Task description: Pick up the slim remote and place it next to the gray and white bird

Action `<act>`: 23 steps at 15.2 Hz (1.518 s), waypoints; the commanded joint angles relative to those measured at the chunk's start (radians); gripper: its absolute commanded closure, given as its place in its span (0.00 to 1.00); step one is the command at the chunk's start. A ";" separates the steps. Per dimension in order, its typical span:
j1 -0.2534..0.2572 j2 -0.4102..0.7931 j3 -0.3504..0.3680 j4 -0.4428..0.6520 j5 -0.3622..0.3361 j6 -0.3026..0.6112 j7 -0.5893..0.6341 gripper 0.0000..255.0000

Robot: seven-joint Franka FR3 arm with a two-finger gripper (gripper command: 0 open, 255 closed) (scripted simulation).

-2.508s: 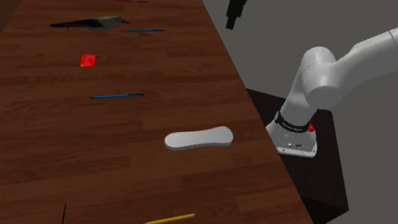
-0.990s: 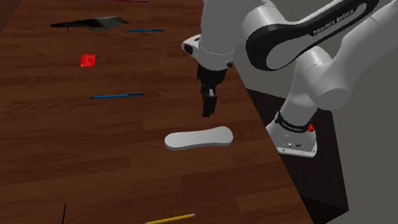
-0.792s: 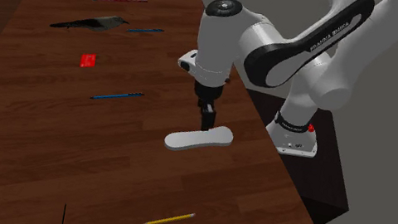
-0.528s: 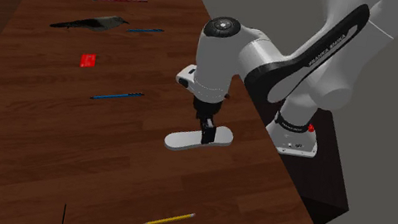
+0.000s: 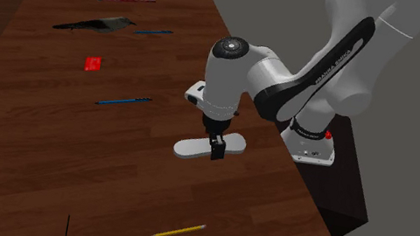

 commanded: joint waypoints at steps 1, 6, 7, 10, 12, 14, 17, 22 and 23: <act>0.000 0.003 0.001 -0.002 0.000 0.005 0.001 0.00; 0.000 0.003 0.001 -0.002 0.000 0.005 0.001 0.00; 0.000 0.003 0.001 -0.002 0.000 0.005 0.001 1.00; 0.000 0.002 0.001 -0.002 0.000 0.005 0.001 1.00; 0.000 0.002 0.001 -0.002 0.000 0.005 0.001 1.00; 0.000 0.002 0.001 -0.002 0.000 0.005 0.001 1.00; 0.001 -0.009 -0.001 0.003 0.002 -0.011 -0.002 1.00; 0.006 -0.061 -0.013 0.034 0.012 -0.093 -0.012 1.00; 0.007 -0.070 -0.015 0.041 0.013 -0.109 -0.014 1.00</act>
